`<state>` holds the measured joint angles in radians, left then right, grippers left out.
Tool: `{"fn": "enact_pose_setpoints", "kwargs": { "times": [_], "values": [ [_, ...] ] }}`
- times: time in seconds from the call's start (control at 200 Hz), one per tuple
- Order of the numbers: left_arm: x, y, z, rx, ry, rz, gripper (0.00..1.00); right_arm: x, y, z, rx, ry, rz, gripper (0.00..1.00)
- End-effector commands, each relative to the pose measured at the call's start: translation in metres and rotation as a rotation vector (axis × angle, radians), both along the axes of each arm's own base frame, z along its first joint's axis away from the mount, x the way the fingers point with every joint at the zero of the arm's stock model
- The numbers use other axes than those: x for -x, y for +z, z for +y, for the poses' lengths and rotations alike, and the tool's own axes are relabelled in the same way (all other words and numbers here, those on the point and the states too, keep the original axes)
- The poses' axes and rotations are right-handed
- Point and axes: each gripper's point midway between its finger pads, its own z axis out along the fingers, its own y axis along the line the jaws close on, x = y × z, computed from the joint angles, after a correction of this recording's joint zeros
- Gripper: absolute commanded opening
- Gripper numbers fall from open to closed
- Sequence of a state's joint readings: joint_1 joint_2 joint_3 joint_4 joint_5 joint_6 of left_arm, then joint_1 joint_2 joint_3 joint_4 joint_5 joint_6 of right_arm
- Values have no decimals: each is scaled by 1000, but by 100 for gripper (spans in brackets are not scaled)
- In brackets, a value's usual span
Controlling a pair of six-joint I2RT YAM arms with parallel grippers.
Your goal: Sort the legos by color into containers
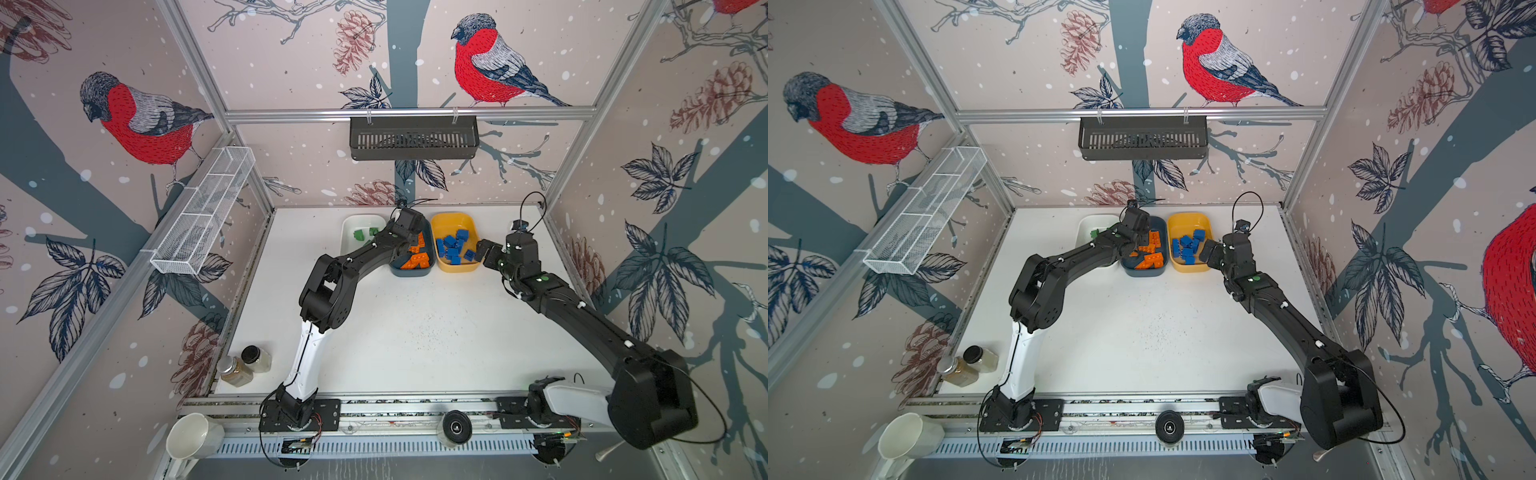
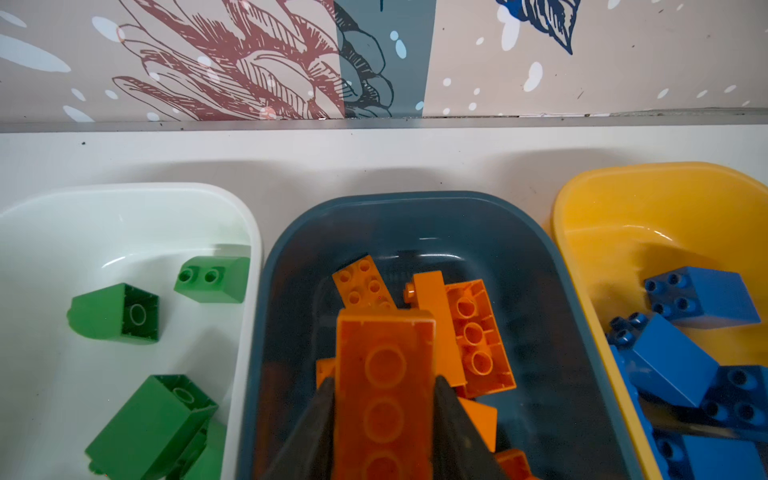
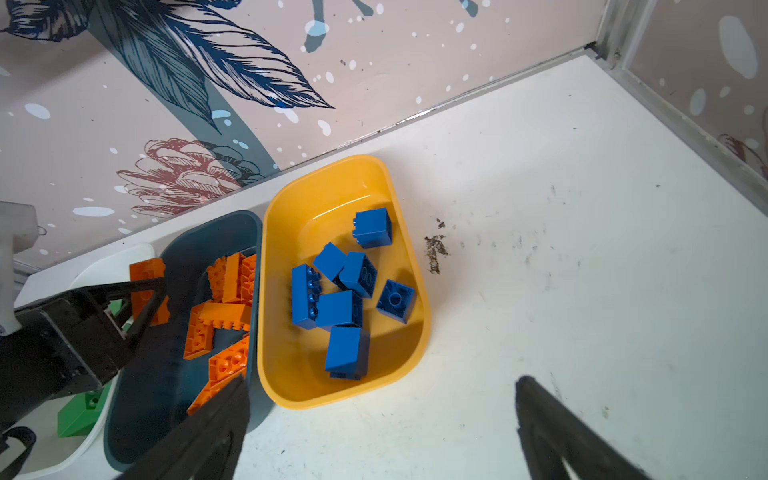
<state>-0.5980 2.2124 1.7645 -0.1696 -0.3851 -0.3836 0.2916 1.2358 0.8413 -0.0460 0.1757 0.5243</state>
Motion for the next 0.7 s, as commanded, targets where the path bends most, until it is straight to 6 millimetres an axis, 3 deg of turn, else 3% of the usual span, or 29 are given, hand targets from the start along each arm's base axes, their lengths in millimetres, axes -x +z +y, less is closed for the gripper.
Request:
{"fn": "enact_pose_setpoints", "kwargs": {
  "times": [0.0, 0.225, 0.37, 0.52, 0.545, 0.695],
  "values": [
    [0, 6, 5, -20, 16, -9, 53, 0, 4, -5, -13, -16, -17, 99],
    [11, 46, 5, 51, -14, -74, 77, 0, -9, -22, 25, -63, -2, 100],
    [31, 82, 19, 98, -24, -168, 86, -4, -12, -63, 142, -196, -54, 99],
    [63, 109, 61, 92, 40, -279, 95, -3, -20, -113, 241, -345, -121, 100],
    [68, 112, 71, 80, 62, -296, 96, -4, -31, -119, 260, -355, -105, 100],
    [94, 113, 139, 3, 223, -353, 97, -3, -47, -138, 323, -358, -156, 99]
  ]
}}
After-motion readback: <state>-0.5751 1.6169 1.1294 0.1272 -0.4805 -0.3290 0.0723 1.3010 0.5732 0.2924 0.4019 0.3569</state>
